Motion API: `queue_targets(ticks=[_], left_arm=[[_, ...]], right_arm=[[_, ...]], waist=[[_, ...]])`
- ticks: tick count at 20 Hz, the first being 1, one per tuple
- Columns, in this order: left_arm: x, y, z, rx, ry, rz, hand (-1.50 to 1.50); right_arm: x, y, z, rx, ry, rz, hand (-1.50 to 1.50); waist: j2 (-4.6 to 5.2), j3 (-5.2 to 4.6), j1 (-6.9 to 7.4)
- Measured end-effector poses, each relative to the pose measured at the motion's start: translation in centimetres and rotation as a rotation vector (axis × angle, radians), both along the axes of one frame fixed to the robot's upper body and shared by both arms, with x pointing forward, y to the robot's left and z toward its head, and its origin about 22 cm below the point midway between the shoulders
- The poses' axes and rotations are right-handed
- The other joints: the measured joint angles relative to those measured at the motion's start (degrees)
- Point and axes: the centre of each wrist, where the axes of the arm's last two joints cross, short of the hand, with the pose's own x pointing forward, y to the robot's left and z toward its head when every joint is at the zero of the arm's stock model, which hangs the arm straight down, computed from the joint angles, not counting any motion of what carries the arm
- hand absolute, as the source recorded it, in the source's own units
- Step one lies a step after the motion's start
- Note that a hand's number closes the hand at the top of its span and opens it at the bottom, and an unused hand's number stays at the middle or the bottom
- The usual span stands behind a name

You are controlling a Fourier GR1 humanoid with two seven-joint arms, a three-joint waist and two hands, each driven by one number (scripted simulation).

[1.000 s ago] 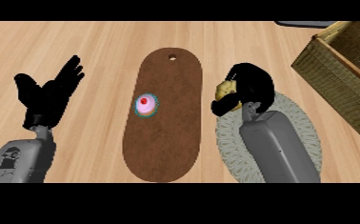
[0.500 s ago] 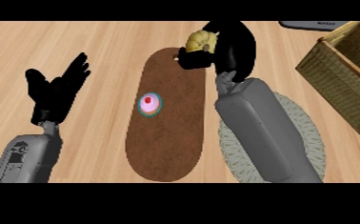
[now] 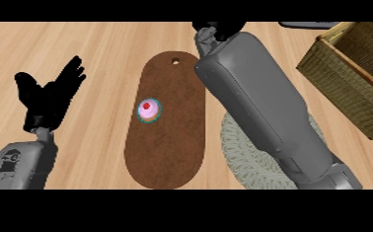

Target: Pick the squash from the placemat and place it in the basket

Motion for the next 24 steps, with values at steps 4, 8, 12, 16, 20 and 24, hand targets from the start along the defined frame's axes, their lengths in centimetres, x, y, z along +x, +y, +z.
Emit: queue_targets(ticks=[4, 8, 12, 16, 20, 24], left_arm=[[-0.5, 0.2, -0.2, 0.004, 0.001, 0.015, 0.00], [-0.8, 0.8, -0.3, 0.010, -0.001, 0.022, 0.00], [-0.9, 0.8, -0.9, 0.010, 0.001, 0.022, 0.00], [-0.9, 0.6, -0.4, 0.010, -0.004, 0.023, 0.00], [-1.0, 0.6, -0.5, 0.010, -0.005, 0.020, 0.00], [-1.3, 0.6, -0.9, 0.002, -0.001, 0.025, 0.00]], right_arm=[[1.2, 0.1, 2.4, -0.016, -0.025, -0.071, 1.50], [2.5, -0.7, 5.2, -0.027, -0.050, -0.140, 1.50], [4.0, -3.2, 7.9, -0.023, -0.073, -0.219, 1.50], [5.5, -5.5, 9.2, -0.040, -0.076, -0.300, 1.50], [6.7, -8.2, 10.0, -0.084, -0.056, -0.398, 1.50], [7.7, -11.5, 9.8, -0.111, -0.033, -0.486, 1.50]], waist=[[-0.02, 0.02, -0.84], [0.04, 0.02, -1.16], [0.18, 0.03, -1.41], [0.25, 0.04, -1.23], [0.23, 0.03, -1.37], [0.20, 0.06, -1.63]])
